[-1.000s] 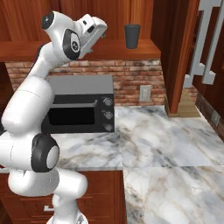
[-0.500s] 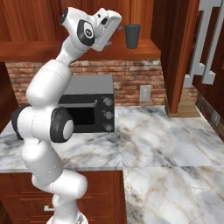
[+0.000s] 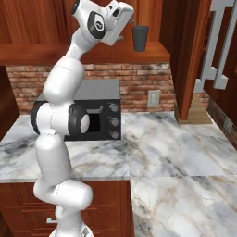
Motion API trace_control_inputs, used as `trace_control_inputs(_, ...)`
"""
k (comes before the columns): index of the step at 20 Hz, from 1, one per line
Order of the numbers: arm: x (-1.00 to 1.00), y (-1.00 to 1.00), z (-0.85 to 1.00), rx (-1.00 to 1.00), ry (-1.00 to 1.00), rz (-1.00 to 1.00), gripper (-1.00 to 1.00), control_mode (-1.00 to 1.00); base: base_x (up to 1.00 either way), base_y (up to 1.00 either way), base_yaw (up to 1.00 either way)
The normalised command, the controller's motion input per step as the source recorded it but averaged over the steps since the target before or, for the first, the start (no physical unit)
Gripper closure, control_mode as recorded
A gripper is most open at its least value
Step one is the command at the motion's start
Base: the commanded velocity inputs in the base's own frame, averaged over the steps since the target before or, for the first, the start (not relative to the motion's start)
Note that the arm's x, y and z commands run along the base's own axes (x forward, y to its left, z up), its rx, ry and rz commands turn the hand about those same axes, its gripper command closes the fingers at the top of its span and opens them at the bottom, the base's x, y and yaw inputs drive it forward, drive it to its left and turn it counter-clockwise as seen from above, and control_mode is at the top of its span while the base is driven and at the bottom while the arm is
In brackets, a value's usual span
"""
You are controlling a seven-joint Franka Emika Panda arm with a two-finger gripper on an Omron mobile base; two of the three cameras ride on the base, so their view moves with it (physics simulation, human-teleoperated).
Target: There is a bowl on the dining counter. Grab a lemon wedge from the fridge and place it in the bowl. Then get the liquor bottle and glass cup from the cabinet and place them next to the bowl.
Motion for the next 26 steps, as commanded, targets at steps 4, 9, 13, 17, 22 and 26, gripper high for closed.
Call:
trace_control_inputs(4, 0.16, -0.1, 0.03, 0.0, 0.13, 0.05, -1.0, -1.0, 0.0, 0.0, 0.0)
trace_control_inputs(9, 0.16, -0.05, -0.21, 0.0, 0.11, 0.11, -1.0, -1.0, 0.0, 0.0, 0.0)
trace_control_inputs(13, 0.17, -0.06, -0.28, 0.0, 0.03, 0.11, -1.0, -1.0, 0.0, 0.0, 0.0)
trace_control_inputs(17, 0.09, -0.19, -0.25, 0.0, 0.0, 0.12, -1.0, -1.0, 0.0, 0.0, 0.0)
trace_control_inputs(22, 0.19, -0.19, -0.3, 0.0, 0.0, 0.12, -1.0, -1.0, 0.0, 0.0, 0.0)
trace_control_inputs(26, 0.28, -0.09, -0.28, 0.0, 0.0, 0.1, -1.0, -1.0, 0.0, 0.0, 0.0)
